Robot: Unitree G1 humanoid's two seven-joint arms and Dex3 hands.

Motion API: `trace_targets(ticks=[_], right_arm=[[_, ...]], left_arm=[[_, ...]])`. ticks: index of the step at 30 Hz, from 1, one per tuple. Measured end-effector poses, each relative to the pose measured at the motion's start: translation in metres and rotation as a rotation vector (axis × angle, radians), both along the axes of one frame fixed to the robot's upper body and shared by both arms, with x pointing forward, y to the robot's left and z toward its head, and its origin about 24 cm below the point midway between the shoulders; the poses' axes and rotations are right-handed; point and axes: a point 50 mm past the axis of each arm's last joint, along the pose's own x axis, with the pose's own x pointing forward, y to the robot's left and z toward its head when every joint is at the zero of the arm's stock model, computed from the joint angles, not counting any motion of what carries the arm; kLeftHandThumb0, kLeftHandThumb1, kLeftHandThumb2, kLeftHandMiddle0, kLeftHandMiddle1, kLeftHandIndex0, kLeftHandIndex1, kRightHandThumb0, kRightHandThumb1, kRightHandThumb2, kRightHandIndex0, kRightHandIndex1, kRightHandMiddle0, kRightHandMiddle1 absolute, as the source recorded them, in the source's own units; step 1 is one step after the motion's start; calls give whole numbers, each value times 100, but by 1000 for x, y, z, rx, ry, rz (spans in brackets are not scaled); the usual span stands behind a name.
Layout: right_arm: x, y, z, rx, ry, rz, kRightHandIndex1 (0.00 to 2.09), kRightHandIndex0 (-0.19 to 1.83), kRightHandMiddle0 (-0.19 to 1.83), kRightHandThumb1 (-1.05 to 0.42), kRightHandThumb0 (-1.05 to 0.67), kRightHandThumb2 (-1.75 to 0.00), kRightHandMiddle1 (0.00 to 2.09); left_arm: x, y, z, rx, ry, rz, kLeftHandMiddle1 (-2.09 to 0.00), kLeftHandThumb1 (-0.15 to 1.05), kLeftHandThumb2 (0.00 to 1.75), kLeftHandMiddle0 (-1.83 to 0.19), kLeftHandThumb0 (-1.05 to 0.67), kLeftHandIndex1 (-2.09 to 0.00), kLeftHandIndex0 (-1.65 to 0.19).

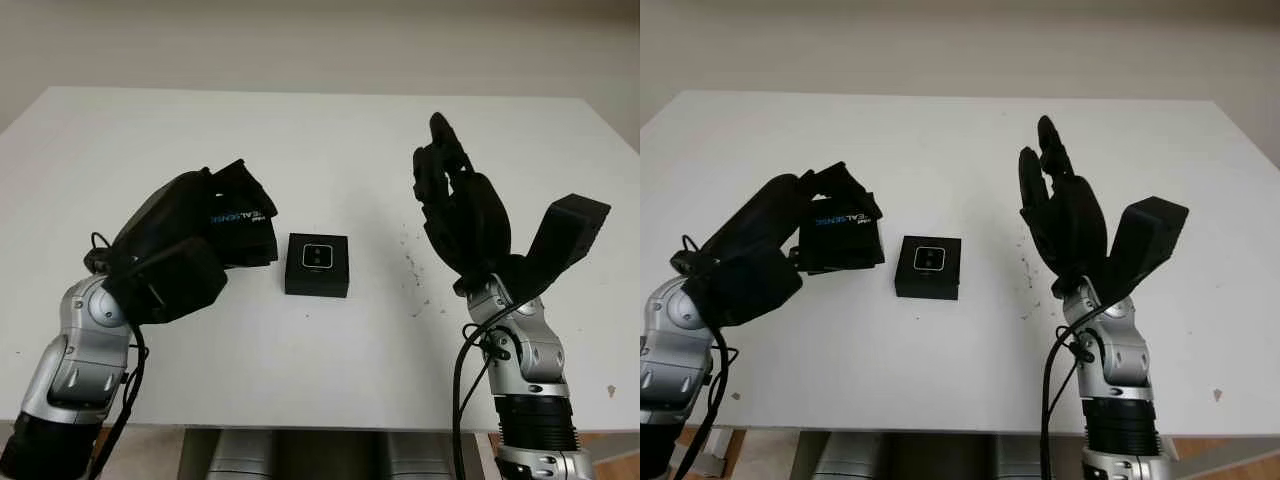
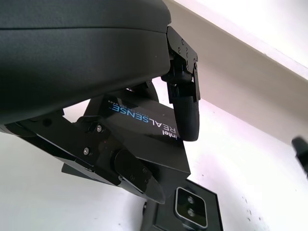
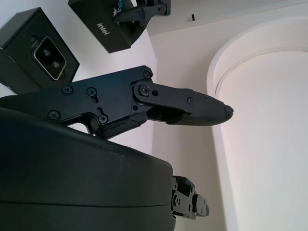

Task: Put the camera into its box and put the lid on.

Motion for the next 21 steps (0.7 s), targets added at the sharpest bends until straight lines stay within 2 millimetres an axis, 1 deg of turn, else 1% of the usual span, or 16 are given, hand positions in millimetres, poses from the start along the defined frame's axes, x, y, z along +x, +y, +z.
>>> trace_targets(ticks=[4,10,15,21], right_arm=[[-1,2,5,-35,-29,2,0,-19,-19,-105,-82,-65,0],[-1,3,5,-58,-32,-2,0,-19,-19,-105,-82,-69,0],[0,3,6,-64,-29,-6,0,-19,-19,-105,-79,-67,0],[1,2,6,-71,-21,-10,0,-19,-19,-105,-79,-65,0]], left_arm=[[7,-10,-3,12,6,-30,-146,93,5,-48,-5,-149,-33],[17,-23,-7,2,35,-63,-149,94,5,-43,-6,-151,-28],[18,-33,-16,-10,81,-95,-153,94,6,-43,-8,-152,-29],[19,-39,-20,-61,136,-126,-157,94,5,-42,-10,-156,-28]])
